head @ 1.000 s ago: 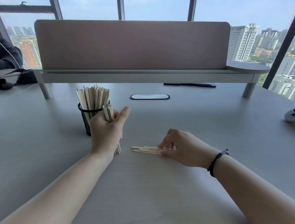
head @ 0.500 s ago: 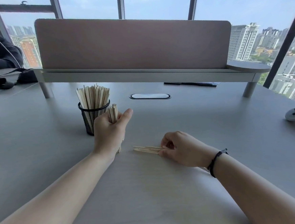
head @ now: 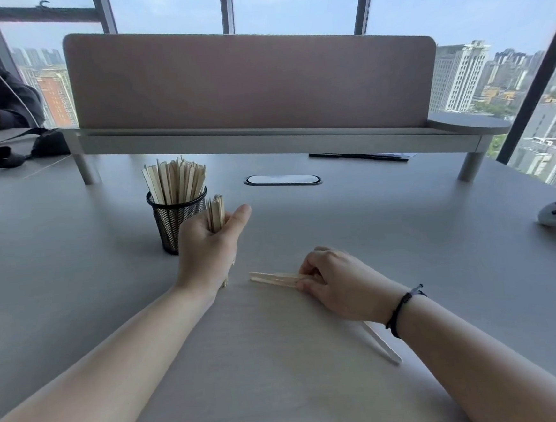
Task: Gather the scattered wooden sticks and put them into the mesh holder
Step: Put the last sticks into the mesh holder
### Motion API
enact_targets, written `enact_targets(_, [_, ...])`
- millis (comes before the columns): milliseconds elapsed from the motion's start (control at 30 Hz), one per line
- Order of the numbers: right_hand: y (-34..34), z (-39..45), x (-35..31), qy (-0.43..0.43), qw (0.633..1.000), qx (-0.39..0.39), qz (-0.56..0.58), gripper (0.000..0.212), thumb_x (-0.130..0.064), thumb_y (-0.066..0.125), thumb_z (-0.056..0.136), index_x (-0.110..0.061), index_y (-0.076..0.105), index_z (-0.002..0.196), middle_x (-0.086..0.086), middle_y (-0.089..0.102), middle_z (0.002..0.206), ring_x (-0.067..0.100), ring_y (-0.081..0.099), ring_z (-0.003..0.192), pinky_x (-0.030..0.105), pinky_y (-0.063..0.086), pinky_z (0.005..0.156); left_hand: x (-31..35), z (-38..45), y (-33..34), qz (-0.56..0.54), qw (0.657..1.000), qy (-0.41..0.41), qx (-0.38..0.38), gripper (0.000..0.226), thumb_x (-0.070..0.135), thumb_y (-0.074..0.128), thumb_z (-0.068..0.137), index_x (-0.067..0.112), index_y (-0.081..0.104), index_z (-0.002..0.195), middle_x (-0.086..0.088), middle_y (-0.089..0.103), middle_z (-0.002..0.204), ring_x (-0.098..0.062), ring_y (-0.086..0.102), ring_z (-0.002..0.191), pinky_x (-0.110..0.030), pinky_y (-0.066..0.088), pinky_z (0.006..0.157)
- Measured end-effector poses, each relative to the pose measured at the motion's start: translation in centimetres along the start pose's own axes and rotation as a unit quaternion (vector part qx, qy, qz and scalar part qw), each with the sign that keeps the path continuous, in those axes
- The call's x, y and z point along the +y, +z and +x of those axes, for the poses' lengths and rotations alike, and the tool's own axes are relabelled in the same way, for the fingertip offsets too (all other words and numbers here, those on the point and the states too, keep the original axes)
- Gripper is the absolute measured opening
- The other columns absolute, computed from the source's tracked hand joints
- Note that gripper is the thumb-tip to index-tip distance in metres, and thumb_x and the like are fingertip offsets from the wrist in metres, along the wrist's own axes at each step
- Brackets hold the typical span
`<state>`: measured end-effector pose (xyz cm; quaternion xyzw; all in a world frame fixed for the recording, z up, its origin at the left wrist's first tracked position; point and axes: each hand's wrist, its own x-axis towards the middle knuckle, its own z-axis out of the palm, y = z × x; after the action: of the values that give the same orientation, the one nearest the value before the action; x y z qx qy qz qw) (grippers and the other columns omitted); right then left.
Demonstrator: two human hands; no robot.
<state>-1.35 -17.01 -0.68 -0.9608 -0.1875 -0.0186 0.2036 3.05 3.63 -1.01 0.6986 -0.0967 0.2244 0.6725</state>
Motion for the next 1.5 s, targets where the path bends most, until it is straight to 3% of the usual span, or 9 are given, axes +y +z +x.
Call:
enact_targets(133, [0.3, -0.1, -0.3, 0.01, 1.0, 0.012, -0.016, 0.017, -0.032, 0.051, 0.099, -0.021, 0.06, 0.106, -0.003, 0.055, 0.109, 0.019, 0.055, 0.102, 0.03, 0.042, 0.087, -0.1, 0.0, 0.0, -0.005, 1.0, -0.007, 0.0, 0.066, 0.042, 0.071, 0.082, -0.008, 0.033, 0.06, -0.012, 0.031, 0.047, -0.023, 0.03, 0.042, -0.05, 0.033, 0.043])
enact_targets(367, [1.3, -0.3, -1.4, -0.01, 0.993, 0.057, -0.099, 0.014, -0.027, 0.044, 0.1, -0.018, 0.053, 0.106, 0.004, 0.064, 0.104, 0.029, 0.059, 0.092, 0.034, 0.038, 0.068, 0.0, 0.0, 0.0, 0.003, 1.0, -0.001, 0.001, 0.064, 0.038, 0.07, 0.085, -0.007, 0.033, 0.058, -0.013, 0.032, 0.047, -0.023, 0.031, 0.041, -0.05, 0.034, 0.042])
enact_targets(500, [2.0, -0.2, -1.8, -0.032, 0.988, 0.07, -0.133, 0.023, -0.028, 0.036, 0.104, -0.011, 0.051, 0.104, 0.009, 0.064, 0.096, 0.035, 0.06, 0.082, 0.041, 0.047, 0.065, 0.0, -0.1, 0.1, 0.004, 1.0, 0.0, -0.003, 0.064, 0.036, 0.069, 0.087, -0.009, 0.033, 0.06, -0.014, 0.031, 0.048, -0.024, 0.031, 0.042, -0.052, 0.032, 0.041])
enact_targets(733, [1.8, 0.0, -1.9, -0.01, 0.99, 0.049, -0.129, 0.022, -0.027, 0.039, 0.103, -0.01, 0.049, 0.093, 0.012, 0.064, 0.088, 0.039, 0.06, 0.08, 0.039, 0.042, 0.061, 0.2, -0.2, 0.1, -0.006, 1.0, -0.015, 0.002, 0.059, 0.035, 0.069, 0.087, -0.005, 0.036, 0.061, -0.009, 0.03, 0.048, -0.023, 0.029, 0.042, -0.051, 0.031, 0.041])
enact_targets(900, [0.9, 0.4, -1.4, 0.008, 0.997, 0.047, -0.063, 0.024, -0.031, 0.04, 0.103, -0.012, 0.044, 0.088, 0.012, 0.061, 0.083, 0.036, 0.055, 0.075, 0.039, 0.038, 0.06, 0.2, -0.2, 0.1, -0.014, 0.999, -0.029, 0.005, 0.054, 0.038, 0.069, 0.086, 0.002, 0.04, 0.058, -0.002, 0.033, 0.043, -0.021, 0.031, 0.04, -0.041, 0.031, 0.048])
enact_targets(1067, [-0.7, 0.9, 0.6, 0.057, 0.992, 0.107, 0.038, 0.032, -0.029, 0.039, 0.104, -0.018, 0.033, 0.075, 0.001, 0.047, 0.072, 0.018, 0.039, 0.059, 0.035, 0.023, 0.053, 0.3, -0.3, 0.2, -0.004, 1.0, -0.027, 0.001, 0.053, 0.037, 0.068, 0.087, 0.004, 0.039, 0.057, -0.005, 0.034, 0.043, -0.021, 0.032, 0.039, -0.051, 0.032, 0.041])
enact_targets(1267, [-0.6, 1.5, 2.0, 0.117, 0.97, 0.132, 0.166, 0.027, -0.027, 0.041, 0.102, -0.013, 0.039, 0.079, 0.009, 0.062, 0.073, 0.021, 0.048, 0.05, 0.032, 0.043, 0.05, 0.1, -0.3, 0.3, 0.006, 1.0, -0.026, -0.006, 0.053, 0.033, 0.068, 0.091, 0.004, 0.04, 0.057, -0.009, 0.034, 0.047, -0.022, 0.032, 0.041, -0.051, 0.03, 0.039])
enact_targets(1400, [-1.1, 1.7, 1.1, 0.118, 0.936, 0.142, 0.3, 0.036, -0.03, 0.052, 0.098, -0.005, 0.038, 0.076, 0.011, 0.042, 0.061, 0.02, 0.034, 0.05, 0.03, 0.032, 0.044, 0.1, -0.4, 0.2, 0.005, 1.0, -0.03, -0.005, 0.051, 0.034, 0.068, 0.091, 0.01, 0.042, 0.055, -0.01, 0.035, 0.049, -0.022, 0.032, 0.041, -0.048, 0.028, 0.041])
enact_targets(1500, [-3.1, 1.3, -0.2, 0.062, 0.895, 0.231, 0.377, 0.055, -0.037, 0.057, 0.098, 0.002, 0.034, 0.066, 0.009, 0.032, 0.052, 0.017, 0.025, 0.042, 0.025, 0.023, 0.043, 0.3, -0.4, 0.2, -0.005, 0.999, -0.035, -0.006, 0.048, 0.036, 0.069, 0.09, 0.016, 0.046, 0.053, -0.01, 0.035, 0.048, -0.021, 0.031, 0.04, -0.043, 0.028, 0.044])
